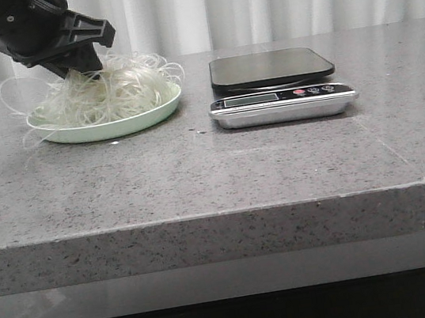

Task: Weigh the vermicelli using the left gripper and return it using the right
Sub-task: 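Lower the left gripper into the vermicelli pile and close on it, then lift the vermicelli with the left gripper and carry it over the scale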

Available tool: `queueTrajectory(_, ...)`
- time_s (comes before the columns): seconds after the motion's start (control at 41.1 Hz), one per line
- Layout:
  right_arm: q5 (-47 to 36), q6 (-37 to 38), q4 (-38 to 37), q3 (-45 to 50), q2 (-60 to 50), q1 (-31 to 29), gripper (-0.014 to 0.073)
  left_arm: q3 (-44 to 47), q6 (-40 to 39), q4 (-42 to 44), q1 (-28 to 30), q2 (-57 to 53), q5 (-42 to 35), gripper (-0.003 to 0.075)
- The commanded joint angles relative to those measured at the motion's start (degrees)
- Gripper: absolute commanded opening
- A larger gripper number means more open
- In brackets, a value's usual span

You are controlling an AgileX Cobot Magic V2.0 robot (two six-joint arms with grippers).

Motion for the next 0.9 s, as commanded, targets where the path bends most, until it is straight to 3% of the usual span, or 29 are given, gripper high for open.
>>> queueTrajectory(0.0,-3.44,-0.42,-0.13,-1.91,0.55,-0.17,0.0536,-1.66,-0.11,0.04,-0.23,-2.58,-0.55,0.0164)
queueTrajectory(0.681,-3.44,-0.42,-0.13,-1.91,0.55,-0.17,0.0536,-1.90,-0.11,0.15,-0.23,-13.59,0.02,0.0145)
queueTrajectory(0.876,-3.38,-0.42,-0.13,-1.91,0.55,-0.17,0.0536,-5.97,-0.02,0.15,-2.38,-14.72,0.69,0.0145)
